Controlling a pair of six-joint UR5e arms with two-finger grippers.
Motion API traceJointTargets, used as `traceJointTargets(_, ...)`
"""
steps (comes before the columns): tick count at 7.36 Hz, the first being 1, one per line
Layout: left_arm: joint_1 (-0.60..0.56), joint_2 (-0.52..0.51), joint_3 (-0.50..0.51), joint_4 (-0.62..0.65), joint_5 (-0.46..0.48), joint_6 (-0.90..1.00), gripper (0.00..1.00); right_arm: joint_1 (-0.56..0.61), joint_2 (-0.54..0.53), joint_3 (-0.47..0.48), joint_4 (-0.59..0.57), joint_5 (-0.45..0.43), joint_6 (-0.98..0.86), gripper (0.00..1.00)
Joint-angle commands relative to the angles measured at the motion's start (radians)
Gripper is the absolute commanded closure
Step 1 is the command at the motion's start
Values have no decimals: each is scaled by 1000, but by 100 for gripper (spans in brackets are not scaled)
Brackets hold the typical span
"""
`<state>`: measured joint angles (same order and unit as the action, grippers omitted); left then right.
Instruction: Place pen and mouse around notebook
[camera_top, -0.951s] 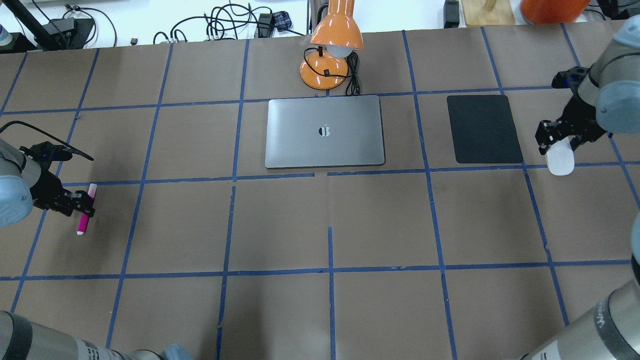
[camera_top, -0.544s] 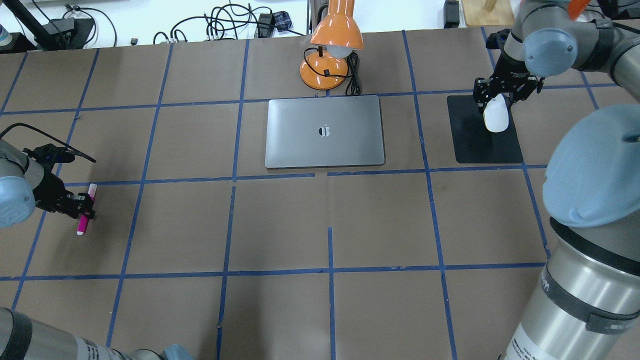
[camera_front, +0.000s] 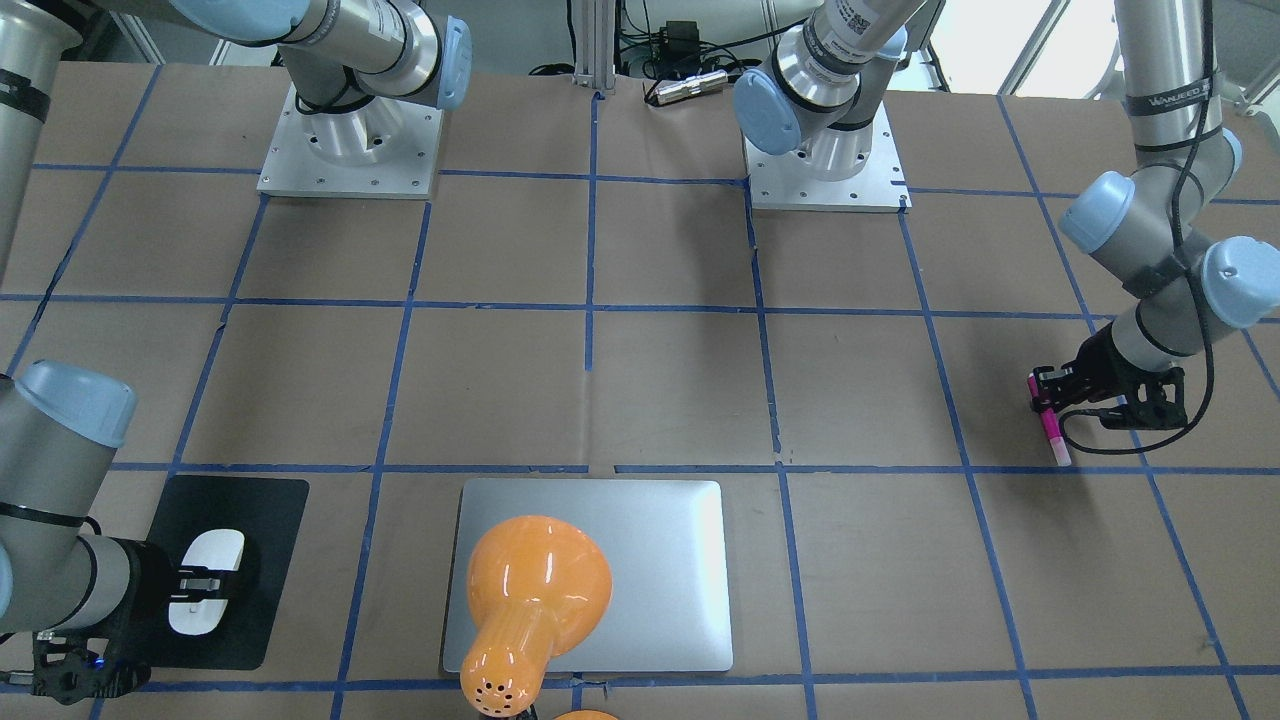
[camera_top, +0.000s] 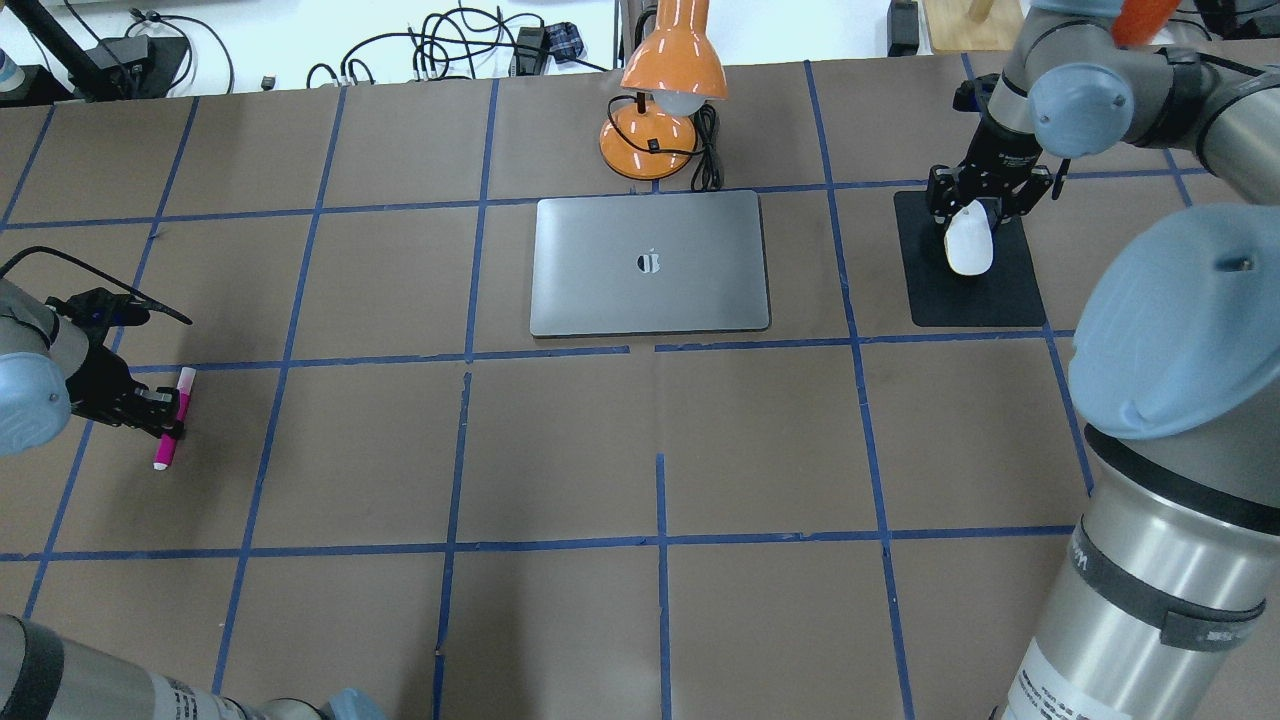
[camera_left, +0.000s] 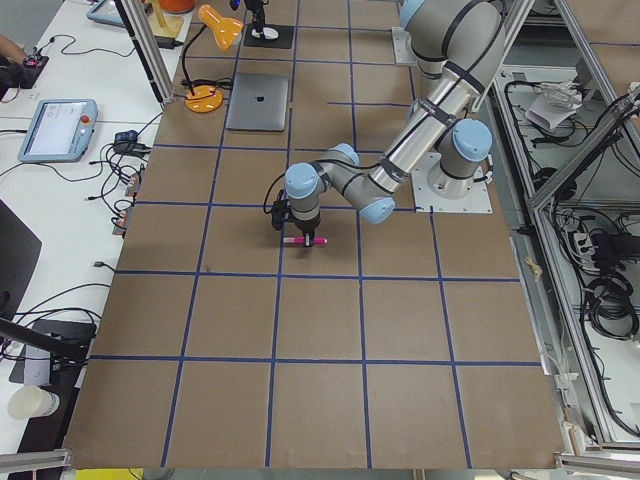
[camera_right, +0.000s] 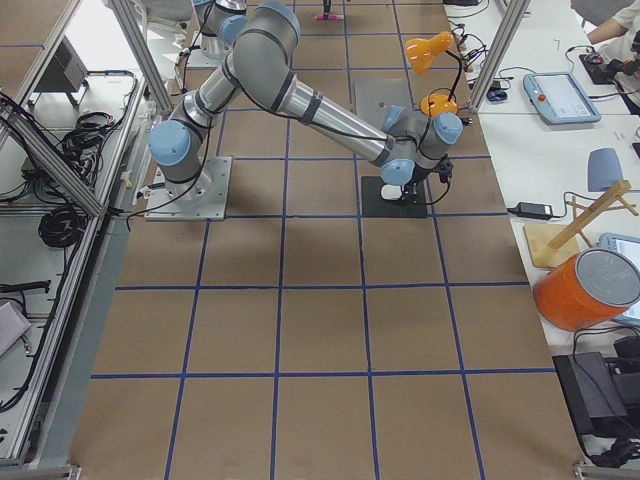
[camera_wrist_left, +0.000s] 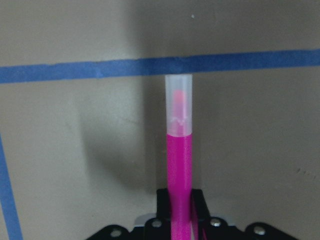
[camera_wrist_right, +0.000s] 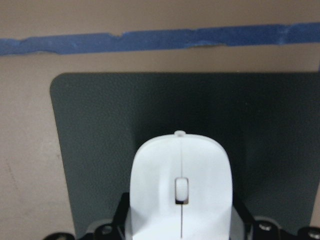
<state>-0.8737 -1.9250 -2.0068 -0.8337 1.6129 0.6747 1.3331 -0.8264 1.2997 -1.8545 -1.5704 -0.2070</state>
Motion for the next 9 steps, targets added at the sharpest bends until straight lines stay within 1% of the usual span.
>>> traceJointTargets(1, -14, 26, 38, -4, 13, -76, 100, 0, -11, -8, 23, -8, -5, 0)
traceJointTargets(2, -30, 14, 98, -18, 4, -201, 100, 3, -28, -26, 38, -10, 0, 0)
traceJointTargets(3, -75, 20, 138, -65, 7, -248, 100, 23, -71, -42, 104, -10, 9, 0)
traceJointTargets(4, -127, 43, 160, -100, 10, -336, 100, 75, -141, -42, 169, -16, 20, 0)
traceJointTargets(5, -174, 63, 166, -146, 7, -450, 100, 134, -218, -34, 205, -19, 85, 0)
traceJointTargets(6, -212, 73, 166, -160, 1, -542, 100, 187, -294, -28, 257, -14, 139, 0)
traceJointTargets(7, -255, 92, 165, -186, -1, -626, 100, 217, -375, -11, 326, -11, 141, 0)
traceJointTargets(8, -307, 115, 163, -224, -19, -752, 100, 265, -473, 34, 346, -2, 159, 0)
traceJointTargets(9, -359, 132, 160, -249, -56, -873, 100, 299, -570, 103, 347, -3, 181, 0)
